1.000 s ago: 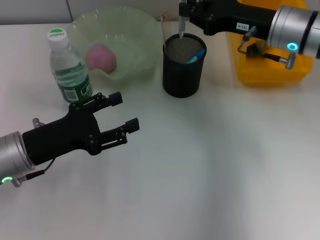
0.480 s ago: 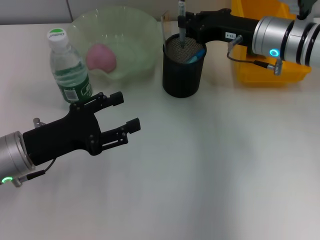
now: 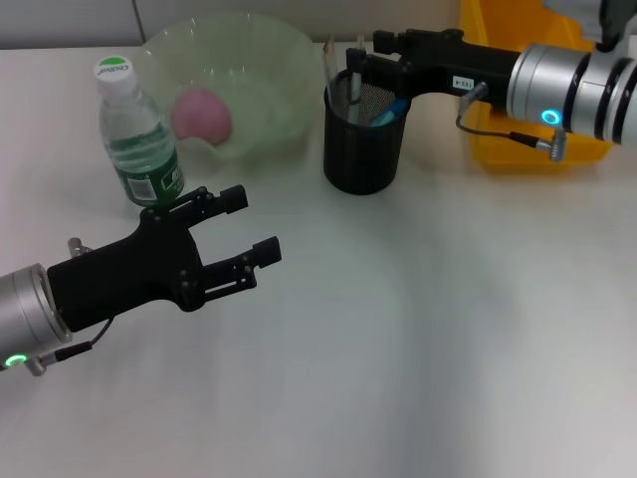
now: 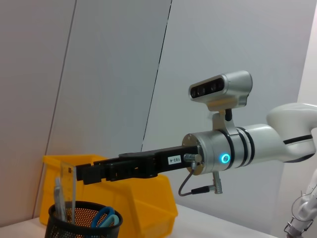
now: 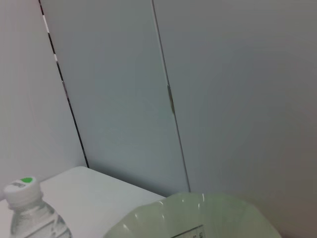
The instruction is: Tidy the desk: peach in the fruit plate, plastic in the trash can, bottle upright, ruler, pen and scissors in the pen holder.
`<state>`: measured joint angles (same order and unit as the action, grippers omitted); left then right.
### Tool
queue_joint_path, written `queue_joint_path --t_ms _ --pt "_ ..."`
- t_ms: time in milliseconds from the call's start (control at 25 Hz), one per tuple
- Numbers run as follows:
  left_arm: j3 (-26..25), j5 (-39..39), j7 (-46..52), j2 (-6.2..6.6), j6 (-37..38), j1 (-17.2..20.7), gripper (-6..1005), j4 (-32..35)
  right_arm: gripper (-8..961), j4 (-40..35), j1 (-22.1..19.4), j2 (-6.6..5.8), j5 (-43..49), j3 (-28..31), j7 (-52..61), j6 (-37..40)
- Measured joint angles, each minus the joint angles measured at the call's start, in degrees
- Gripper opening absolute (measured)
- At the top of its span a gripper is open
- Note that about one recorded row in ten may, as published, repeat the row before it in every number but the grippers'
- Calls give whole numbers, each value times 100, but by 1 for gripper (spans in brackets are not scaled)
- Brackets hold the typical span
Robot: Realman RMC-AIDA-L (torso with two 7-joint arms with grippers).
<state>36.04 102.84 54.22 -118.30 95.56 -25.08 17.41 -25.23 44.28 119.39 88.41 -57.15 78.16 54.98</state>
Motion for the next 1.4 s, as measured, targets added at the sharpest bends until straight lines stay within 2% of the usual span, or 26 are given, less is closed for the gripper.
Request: queue_joint_path --t_ms 40,200,320,360,400,520,560,600,640,720,760,800,920,960,1080,1200,1400 --pt "0 0 1 0 -3 0 797 -6 242 -14 -31 0 -5 19 1 61" --pt "0 0 57 -1 -5 -7 797 7 433 -230 -316 -11 -207 54 212 659" --pt "0 0 157 1 -2 -15 797 32 617 -555 -782 -47 -683 59 342 1513" --pt "0 0 296 12 -1 -40 797 59 685 -748 -1111 -109 -951 71 350 2155" --pt "4 1 360 14 -1 -69 797 87 687 -748 -1111 -109 -951 71 350 2155" --pt "24 15 503 17 -1 -102 797 149 691 -887 -1485 -313 -1046 155 338 3249" --pt "75 76 702 21 8 -160 797 228 693 -821 -1613 -506 -955 198 207 3840" --pt "75 76 702 21 8 -160 797 228 693 -756 -1646 -595 -878 207 121 4047" --pt "132 168 811 46 14 -212 797 265 693 -756 -1646 -595 -878 207 121 4047" --pt "144 216 832 61 14 -231 797 270 693 -593 -1678 -768 -573 207 -82 4363" --pt "156 389 952 111 27 -268 797 366 693 -524 -1654 -853 -149 205 -191 4520" --pt "157 444 998 121 33 -275 797 403 693 -519 -1632 -880 81 203 -220 4558" --pt "158 685 1243 160 41 -292 797 587 693 -519 -1549 -884 520 198 -241 4541" --pt "158 821 1381 177 19 -305 797 691 693 -489 -1432 -848 905 201 -280 4492" --pt "158 873 1414 184 1 -305 797 728 693 -452 -1341 -798 1157 201 -348 4411" --pt "195 898 1417 184 -1 -305 797 736 693 -431 -1273 -748 1304 181 -397 4300" --pt "220 991 1419 184 -5 -310 797 750 693 -431 -1239 -741 1328 170 -426 4279"
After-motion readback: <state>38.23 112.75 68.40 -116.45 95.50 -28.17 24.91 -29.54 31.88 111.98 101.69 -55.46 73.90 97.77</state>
